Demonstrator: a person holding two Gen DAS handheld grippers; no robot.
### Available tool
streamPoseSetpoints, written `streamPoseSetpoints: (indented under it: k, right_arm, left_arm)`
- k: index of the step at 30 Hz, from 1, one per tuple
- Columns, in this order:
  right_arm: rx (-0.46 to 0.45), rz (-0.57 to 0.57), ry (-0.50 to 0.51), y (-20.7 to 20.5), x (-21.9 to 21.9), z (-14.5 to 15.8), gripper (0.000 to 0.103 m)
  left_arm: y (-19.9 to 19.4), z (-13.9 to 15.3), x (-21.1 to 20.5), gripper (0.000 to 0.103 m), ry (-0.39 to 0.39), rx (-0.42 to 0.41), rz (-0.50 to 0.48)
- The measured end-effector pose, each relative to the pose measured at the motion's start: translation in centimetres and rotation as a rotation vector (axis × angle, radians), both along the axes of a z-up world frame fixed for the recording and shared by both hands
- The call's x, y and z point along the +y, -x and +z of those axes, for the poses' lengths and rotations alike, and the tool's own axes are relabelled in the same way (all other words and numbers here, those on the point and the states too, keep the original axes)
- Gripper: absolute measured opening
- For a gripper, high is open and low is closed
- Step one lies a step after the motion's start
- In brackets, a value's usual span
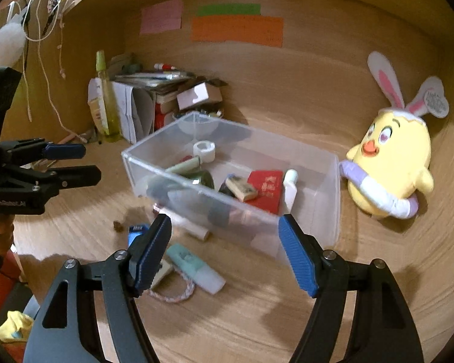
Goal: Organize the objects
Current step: 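Grasp the mint-green bottle with the right tool while the left tool grasps a small brown bead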
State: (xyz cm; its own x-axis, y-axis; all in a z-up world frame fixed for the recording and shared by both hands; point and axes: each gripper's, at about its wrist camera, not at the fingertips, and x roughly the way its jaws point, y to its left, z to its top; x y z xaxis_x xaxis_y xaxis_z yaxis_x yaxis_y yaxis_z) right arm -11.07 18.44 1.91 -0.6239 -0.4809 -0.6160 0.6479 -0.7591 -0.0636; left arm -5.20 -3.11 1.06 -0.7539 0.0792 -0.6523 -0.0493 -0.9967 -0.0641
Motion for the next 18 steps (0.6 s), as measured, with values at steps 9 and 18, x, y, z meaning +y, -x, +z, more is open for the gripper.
streamPoseSetpoints:
  k: [9, 18]
  right_arm:
    - [-0.094, 0.007, -0.064, 0.8, 0.2, -3.1, 0.070]
    - [-0.211, 0.027, -0.068, 2.4, -0.2, -5.2, 0.068]
  left_arm:
    - [0.0, -3.2, -0.5, 0.071, 0.010, -0.090, -0.003]
    - [0.2, -6.0, -0.9, 0.071, -0.019, -0.180, -0.014]
